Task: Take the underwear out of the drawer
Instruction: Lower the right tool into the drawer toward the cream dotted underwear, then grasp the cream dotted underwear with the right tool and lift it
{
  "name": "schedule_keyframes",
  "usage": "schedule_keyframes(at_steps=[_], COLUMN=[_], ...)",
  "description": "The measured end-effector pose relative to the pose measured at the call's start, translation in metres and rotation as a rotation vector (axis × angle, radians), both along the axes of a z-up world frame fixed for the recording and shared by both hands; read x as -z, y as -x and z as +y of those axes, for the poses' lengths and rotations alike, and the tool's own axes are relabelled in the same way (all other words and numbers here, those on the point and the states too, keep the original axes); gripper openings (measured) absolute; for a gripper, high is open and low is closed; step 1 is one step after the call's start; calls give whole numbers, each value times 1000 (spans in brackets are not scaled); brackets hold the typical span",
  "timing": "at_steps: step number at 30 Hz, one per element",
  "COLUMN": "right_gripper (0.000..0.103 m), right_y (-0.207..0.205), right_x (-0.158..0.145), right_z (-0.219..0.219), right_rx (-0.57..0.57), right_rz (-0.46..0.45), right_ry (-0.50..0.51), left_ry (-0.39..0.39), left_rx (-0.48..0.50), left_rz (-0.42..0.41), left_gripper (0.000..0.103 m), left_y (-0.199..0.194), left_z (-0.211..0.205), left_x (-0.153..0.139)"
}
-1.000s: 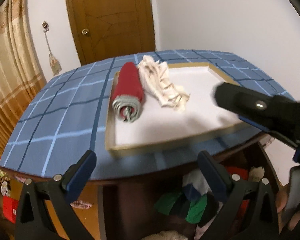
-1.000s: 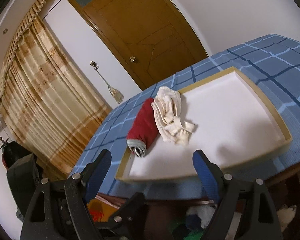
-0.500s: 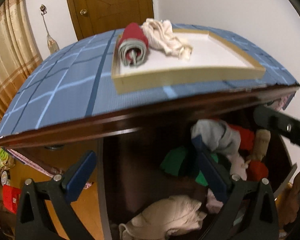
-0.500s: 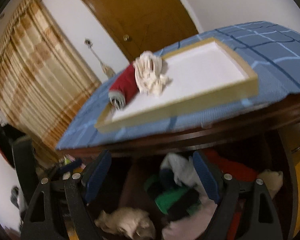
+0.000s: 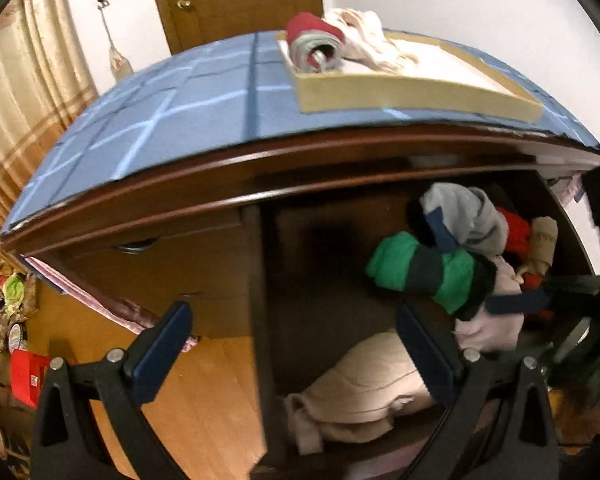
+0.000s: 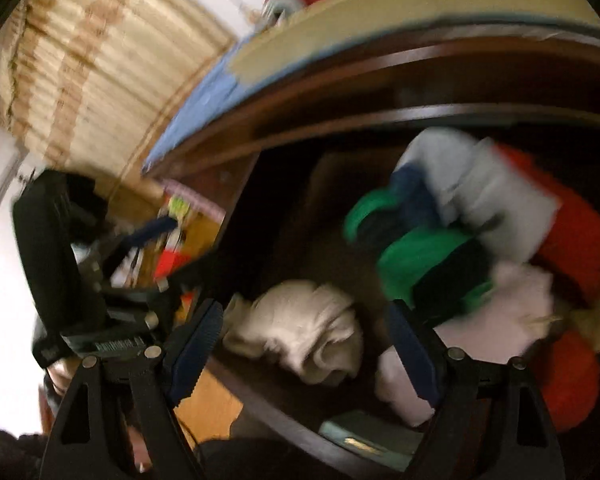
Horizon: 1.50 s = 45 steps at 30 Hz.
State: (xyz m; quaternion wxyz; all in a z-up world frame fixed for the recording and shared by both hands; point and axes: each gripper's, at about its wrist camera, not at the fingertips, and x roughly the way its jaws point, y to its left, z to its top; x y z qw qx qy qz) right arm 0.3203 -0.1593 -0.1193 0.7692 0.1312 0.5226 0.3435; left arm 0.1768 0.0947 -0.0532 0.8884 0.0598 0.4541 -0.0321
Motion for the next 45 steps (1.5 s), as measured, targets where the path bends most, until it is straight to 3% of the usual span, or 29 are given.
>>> schedule_keyframes(at_steps=[7,13,23,26,28,34,36,45], right_gripper=[85,85,86,84,64,36,34,34], right_y=[-16,-29,-34,-33,-34,-19,-15,-8], right_x=[25,52,79,76,72,56,51,5], right_z=[55,99,133,131,128,106,89,-46], right_rx=[-229,-466,-570,-556,-552,-496,-436,-26], right_rz=[81,120,150,140,128,56,34,0], right_ry=[138,314,428,429,398,327,304,-31], left_ry=[-32,-28,-9,-4,-4,24,25,88], left_rx=[-19,-47,-64,-54,-45,-9,6,73], left_rz=[-58,-75,-65,-58,-49,-19,-8,81], left_gripper=[102,102,102,102,102,102,102,102], left_y=[2,3,1,1,0,-5,-7,-26], left_z=[16,31,38,35,33,19,11,-32], left_x=[-18,-25,-23,-22,-19,-14,-11,7])
